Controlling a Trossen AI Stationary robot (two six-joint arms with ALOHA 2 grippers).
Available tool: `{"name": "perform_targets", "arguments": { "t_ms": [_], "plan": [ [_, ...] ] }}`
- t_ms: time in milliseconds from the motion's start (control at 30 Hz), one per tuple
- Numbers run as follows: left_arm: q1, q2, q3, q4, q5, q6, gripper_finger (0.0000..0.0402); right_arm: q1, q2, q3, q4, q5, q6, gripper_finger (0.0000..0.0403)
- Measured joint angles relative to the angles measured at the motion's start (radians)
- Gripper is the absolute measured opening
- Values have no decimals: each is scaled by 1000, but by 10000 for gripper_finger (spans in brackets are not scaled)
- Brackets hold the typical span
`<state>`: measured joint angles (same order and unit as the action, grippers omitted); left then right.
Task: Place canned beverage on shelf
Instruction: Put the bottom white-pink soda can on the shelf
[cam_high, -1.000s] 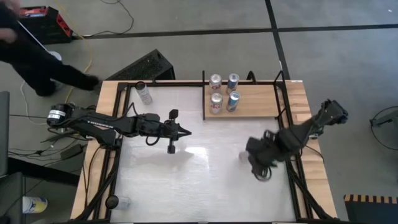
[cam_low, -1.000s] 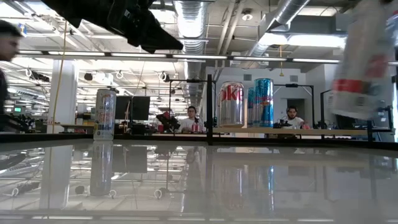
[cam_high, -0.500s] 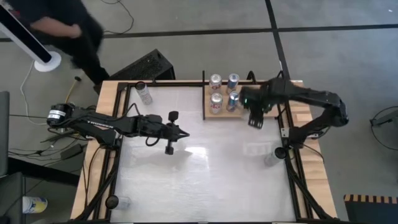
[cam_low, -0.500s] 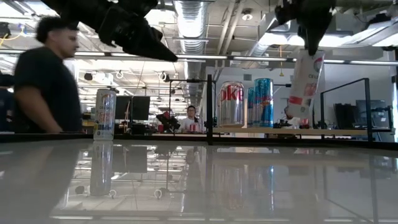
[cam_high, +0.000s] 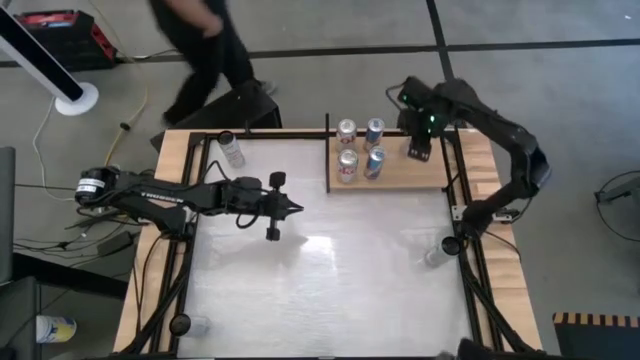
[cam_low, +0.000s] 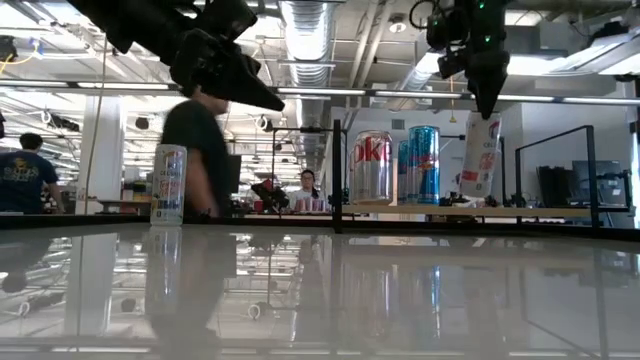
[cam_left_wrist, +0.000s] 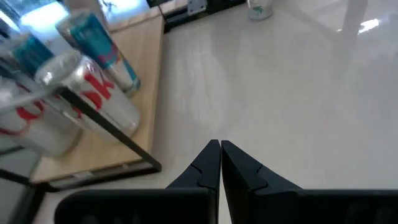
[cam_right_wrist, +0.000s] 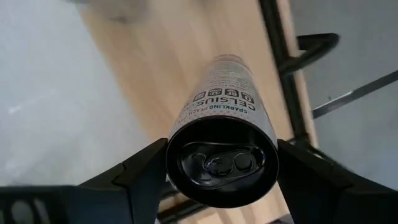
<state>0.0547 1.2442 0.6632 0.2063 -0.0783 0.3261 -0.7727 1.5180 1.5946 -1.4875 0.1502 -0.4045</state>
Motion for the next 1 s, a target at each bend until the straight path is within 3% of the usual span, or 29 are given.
{"name": "perform_targets", "arguments": {
  "t_ms": [467, 1000],
  "plan": [
    [14, 0, 0, -7, 69, -134, 0, -158, 254, 210, -38, -97, -104, 290],
    [14, -1, 0, -13, 83, -121, 0, -148, 181, 211, -73, -144, -86, 290]
  ]
}}
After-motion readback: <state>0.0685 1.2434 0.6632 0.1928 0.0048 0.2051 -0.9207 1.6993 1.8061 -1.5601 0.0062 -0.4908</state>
